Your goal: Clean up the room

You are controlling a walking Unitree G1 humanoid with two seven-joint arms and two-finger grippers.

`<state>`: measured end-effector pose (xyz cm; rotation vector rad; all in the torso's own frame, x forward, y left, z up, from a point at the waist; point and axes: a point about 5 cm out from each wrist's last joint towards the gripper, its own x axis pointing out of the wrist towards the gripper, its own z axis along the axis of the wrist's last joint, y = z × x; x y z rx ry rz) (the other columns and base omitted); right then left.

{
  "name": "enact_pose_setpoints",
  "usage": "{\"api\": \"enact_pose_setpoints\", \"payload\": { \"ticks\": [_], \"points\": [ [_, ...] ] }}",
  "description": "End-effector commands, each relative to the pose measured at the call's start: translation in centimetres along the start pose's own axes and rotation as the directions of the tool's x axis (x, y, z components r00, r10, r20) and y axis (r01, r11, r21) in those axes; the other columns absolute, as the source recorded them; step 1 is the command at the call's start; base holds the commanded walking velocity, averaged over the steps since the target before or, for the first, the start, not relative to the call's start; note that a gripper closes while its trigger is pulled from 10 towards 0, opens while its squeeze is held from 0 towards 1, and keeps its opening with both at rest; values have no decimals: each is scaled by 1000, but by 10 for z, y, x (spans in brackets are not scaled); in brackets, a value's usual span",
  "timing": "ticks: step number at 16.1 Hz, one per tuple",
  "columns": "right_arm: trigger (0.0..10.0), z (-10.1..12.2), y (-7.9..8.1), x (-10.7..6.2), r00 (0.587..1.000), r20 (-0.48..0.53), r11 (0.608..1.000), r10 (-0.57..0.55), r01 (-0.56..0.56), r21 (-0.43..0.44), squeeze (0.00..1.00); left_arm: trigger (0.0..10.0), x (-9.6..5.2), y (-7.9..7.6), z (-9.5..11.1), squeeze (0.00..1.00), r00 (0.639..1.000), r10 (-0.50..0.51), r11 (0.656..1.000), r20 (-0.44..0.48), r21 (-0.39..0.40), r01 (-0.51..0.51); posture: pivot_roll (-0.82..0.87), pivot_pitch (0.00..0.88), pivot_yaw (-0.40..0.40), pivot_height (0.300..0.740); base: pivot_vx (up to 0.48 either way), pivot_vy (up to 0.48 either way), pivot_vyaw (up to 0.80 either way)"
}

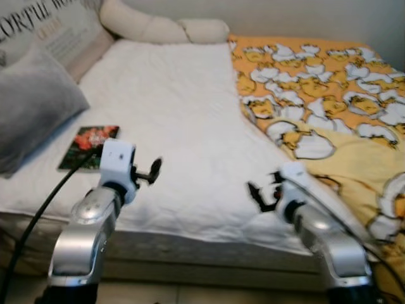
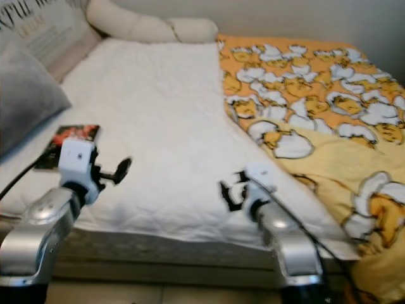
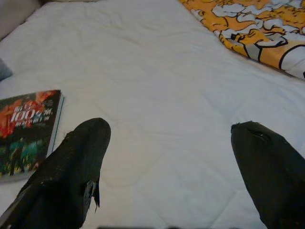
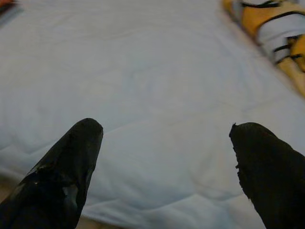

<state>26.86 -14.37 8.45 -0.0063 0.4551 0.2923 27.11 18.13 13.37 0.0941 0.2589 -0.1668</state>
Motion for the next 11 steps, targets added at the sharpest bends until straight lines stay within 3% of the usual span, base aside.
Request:
{"api": "enact_pose_setpoints", "payload": {
  "ticks": [1,3,11],
  "points": [
    [10000,4,-6,-1,1000,13,1000,-23,23,-6,1000,10000,1,-2,3,1000,1000,-4,1000,6,-2,4,-25,0,4,740,0,-352,0],
    [10000,2,-7,-1,1000,3,1000,-29,29,-1,0,10000,2,-3,3,1000,1000,-7,1000,6,0,7,-27,0,7,740,0,-343,0],
    [10000,2,-6,1,1000,-7,1000,-13,13,-16,0,10000,2,-3,3,1000,1000,-14,1000,1,12,14,-27,0,7,740,0,-344,0]
  ]
}}
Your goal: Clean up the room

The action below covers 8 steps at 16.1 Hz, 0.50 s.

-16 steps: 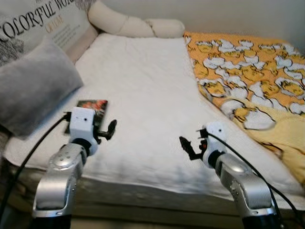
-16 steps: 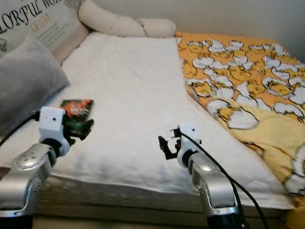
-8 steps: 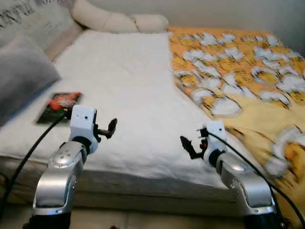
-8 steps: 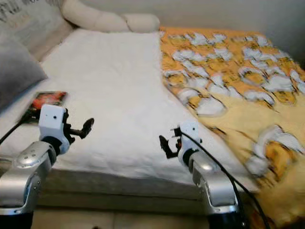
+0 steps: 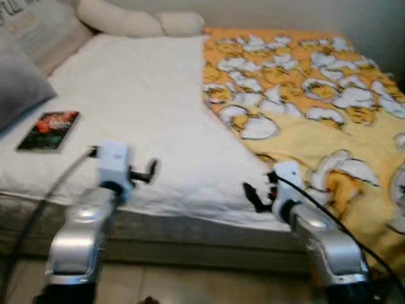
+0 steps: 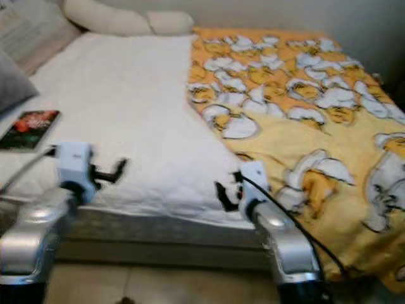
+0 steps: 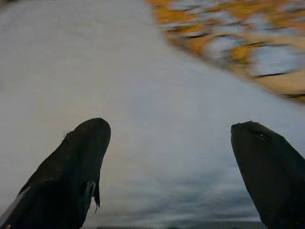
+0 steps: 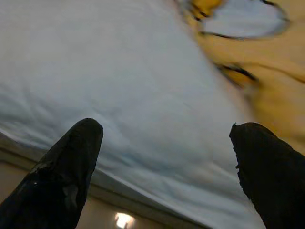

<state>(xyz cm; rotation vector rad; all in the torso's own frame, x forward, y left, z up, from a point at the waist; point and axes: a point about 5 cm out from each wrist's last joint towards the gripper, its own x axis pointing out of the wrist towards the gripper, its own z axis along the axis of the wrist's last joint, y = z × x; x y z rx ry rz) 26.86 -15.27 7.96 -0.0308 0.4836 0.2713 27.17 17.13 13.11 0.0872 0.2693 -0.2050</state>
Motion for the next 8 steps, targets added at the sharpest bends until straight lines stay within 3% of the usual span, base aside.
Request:
{"api": "enact_pose_setpoints", "payload": {
  "ticks": [1,8],
  "points": [
    [10000,8,4,1,1000,24,1000,17,-16,-12,0,10000,-1,7,4,1000,1000,25,1000,8,16,-25,-28,0,8,740,0,-341,0],
    [10000,8,2,2,1000,20,1000,17,-16,-16,0,10000,1,7,4,1000,1000,26,1000,5,17,-27,-42,0,14,740,0,-343,491]
  ]
}}
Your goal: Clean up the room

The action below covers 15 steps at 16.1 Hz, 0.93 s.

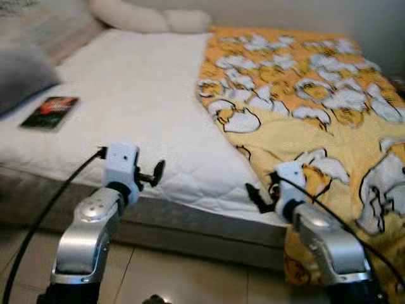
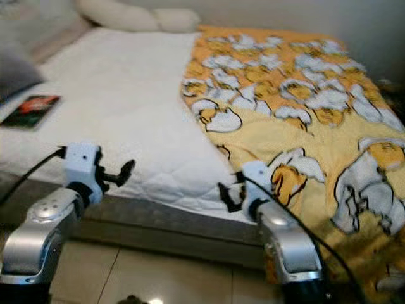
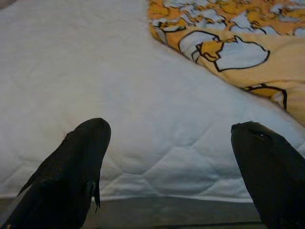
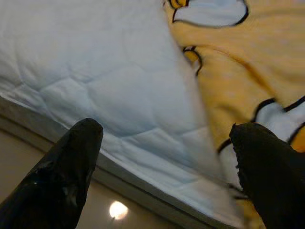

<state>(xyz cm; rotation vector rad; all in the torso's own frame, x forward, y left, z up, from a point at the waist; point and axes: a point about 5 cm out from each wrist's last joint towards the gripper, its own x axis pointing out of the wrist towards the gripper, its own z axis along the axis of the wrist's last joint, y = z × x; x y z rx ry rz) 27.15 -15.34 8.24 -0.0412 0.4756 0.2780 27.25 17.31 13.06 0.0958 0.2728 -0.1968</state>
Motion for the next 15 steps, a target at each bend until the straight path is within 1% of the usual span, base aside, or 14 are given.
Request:
{"api": "enact_pose_setpoints", "payload": {
  "ticks": [1,4,8,15],
  "points": [
    [10000,4,3,2,1000,12,1000,14,-14,-3,0,10000,0,5,3,1000,1000,18,1000,6,8,-18,-43,0,16,740,0,-341,506],
    [10000,4,2,2,1000,9,1000,13,-13,-4,0,10000,0,6,2,1000,1000,20,1000,0,9,-20,-47,0,21,740,0,-342,529],
    [10000,4,2,3,1000,7,1000,13,-13,-3,0,10000,0,7,1,1000,1000,21,1000,-3,13,-21,-45,0,22,740,0,-340,800],
    [10000,0,-1,3,1000,-2,1000,6,-6,-2,0,10000,0,6,-2,1000,1000,2,1000,-16,22,-1,-41,0,24,740,0,-339,0]
  ]
}}
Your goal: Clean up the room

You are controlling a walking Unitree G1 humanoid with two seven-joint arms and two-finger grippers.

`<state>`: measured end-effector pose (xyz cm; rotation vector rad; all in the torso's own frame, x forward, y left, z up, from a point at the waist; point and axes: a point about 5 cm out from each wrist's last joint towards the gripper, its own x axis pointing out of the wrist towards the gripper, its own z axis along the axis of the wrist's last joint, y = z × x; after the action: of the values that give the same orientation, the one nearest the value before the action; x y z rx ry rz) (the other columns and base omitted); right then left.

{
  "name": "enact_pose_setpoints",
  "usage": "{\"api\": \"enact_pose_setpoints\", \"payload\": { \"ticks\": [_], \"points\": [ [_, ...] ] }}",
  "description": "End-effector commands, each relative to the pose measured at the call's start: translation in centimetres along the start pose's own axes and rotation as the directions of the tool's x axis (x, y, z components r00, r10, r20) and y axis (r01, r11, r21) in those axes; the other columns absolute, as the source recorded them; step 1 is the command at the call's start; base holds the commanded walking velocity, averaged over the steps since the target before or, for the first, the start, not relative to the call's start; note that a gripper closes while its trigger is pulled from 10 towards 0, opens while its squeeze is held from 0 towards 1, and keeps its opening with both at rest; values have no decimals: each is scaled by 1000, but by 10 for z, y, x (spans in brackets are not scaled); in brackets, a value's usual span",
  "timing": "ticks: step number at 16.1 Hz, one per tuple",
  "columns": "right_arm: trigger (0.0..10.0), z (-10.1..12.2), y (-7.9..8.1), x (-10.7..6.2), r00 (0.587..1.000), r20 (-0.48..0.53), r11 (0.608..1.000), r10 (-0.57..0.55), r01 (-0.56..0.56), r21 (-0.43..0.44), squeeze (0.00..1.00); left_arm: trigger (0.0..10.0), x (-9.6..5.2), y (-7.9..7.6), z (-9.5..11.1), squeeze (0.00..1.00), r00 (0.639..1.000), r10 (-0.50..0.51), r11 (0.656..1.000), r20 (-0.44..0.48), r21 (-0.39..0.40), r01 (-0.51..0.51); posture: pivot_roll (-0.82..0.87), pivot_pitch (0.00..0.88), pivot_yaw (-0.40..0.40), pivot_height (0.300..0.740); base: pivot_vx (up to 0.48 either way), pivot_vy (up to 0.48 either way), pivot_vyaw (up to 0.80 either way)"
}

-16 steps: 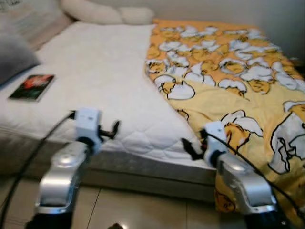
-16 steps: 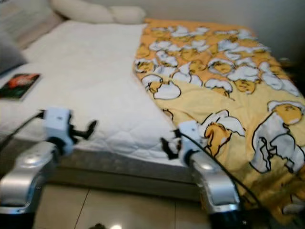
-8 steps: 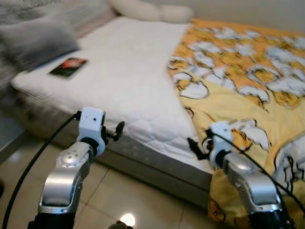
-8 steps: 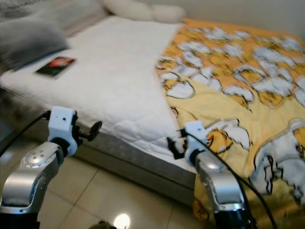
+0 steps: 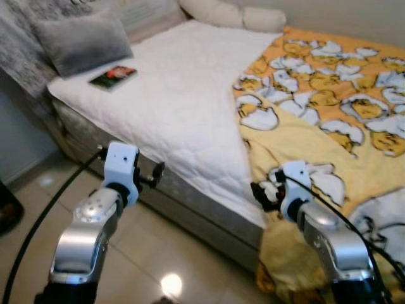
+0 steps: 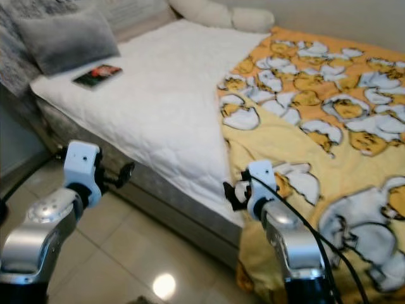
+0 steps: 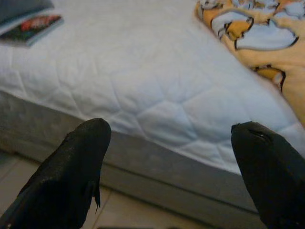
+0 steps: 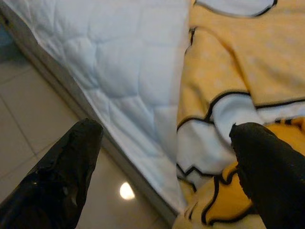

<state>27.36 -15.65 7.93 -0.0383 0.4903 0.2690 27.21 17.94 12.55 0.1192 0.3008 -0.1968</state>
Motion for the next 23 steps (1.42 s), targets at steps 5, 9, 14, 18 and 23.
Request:
{"api": "enact_pose_setpoints", "payload": {
  "ticks": [5,9,14,18,23],
  "points": [
    [10000,1,0,0,1000,5,1000,8,-8,9,0,10000,0,-1,1,1000,1000,-10,1000,1,5,10,-41,0,24,740,0,-325,0],
    [10000,0,4,-1,1000,8,1000,25,-25,11,0,10000,-2,0,0,1000,1000,-12,1000,-5,12,12,-43,0,31,740,0,-313,0],
    [10000,-1,4,-2,1000,9,1000,25,-25,16,0,10000,-3,0,-2,1000,1000,-10,1000,-10,15,10,-44,0,32,740,0,-310,0],
    [10000,-2,5,-3,1000,8,999,30,-30,11,0,10000,-4,-1,-2,1000,1000,-9,1000,-6,22,9,-44,0,33,740,0,-278,0],
    [10000,-3,6,-2,1000,8,1000,25,-26,11,0,10000,-2,-2,0,67,1000,21,1000,21,2,-21,-45,0,35,740,0,0,0]
  ]
}}
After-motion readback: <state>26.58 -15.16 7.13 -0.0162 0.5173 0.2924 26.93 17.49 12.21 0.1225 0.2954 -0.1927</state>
